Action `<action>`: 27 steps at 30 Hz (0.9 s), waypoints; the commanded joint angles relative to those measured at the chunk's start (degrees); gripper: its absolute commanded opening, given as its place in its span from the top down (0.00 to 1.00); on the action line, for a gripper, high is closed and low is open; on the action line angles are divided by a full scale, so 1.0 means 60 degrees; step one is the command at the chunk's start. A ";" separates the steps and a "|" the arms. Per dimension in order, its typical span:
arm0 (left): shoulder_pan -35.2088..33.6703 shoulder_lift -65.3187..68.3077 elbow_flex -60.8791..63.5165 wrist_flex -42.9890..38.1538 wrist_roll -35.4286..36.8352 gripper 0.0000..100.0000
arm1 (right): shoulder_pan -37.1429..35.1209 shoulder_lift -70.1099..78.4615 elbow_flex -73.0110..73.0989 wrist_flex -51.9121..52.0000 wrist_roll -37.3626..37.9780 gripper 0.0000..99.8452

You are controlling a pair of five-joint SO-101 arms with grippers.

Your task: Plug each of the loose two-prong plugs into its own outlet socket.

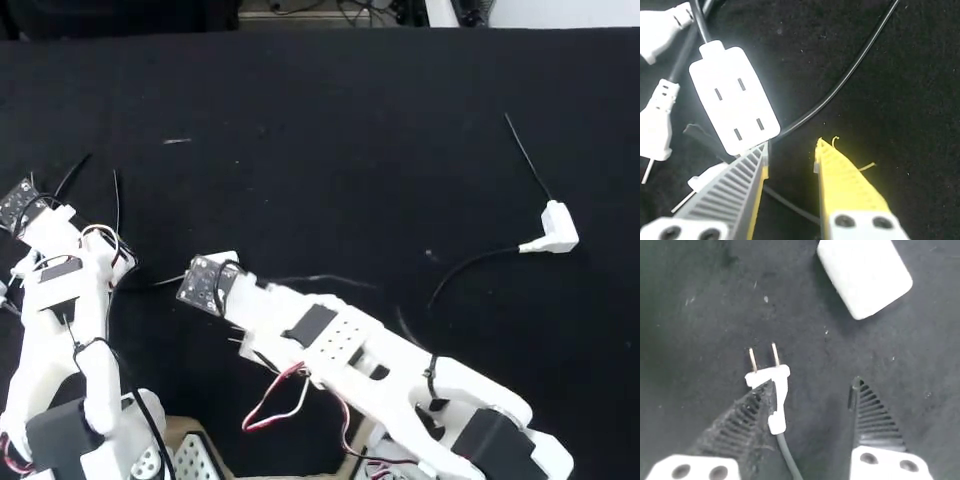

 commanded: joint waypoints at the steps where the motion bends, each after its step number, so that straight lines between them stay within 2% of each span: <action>1: -0.0037 -0.0234 -0.0447 -0.0117 0.0088 0.85 | 0.0176 0.0037 0.0022 -0.0278 -0.0073 0.77; 6: -0.0037 -0.0234 -0.0447 -0.0117 0.0088 0.85 | -0.0469 0.0007 0.0125 0.0147 -0.0015 0.77; 11: -0.0066 -0.0220 -0.0447 -0.0117 0.0088 0.85 | -0.1114 0.0037 0.0256 0.0410 0.0659 0.77; 19: -0.0037 -0.0205 -0.0447 -0.0117 0.0073 0.85 | -0.1099 0.0037 0.0359 0.0469 0.1055 0.77; 23: -0.0037 -0.0205 -0.0447 -0.0117 0.0073 0.85 | -0.0410 0.0051 0.0330 0.0586 0.1788 0.77; 27: -0.0022 -0.0205 -0.0447 -0.0117 0.0088 0.85 | 0.0015 0.0037 0.0271 0.0601 0.1832 0.77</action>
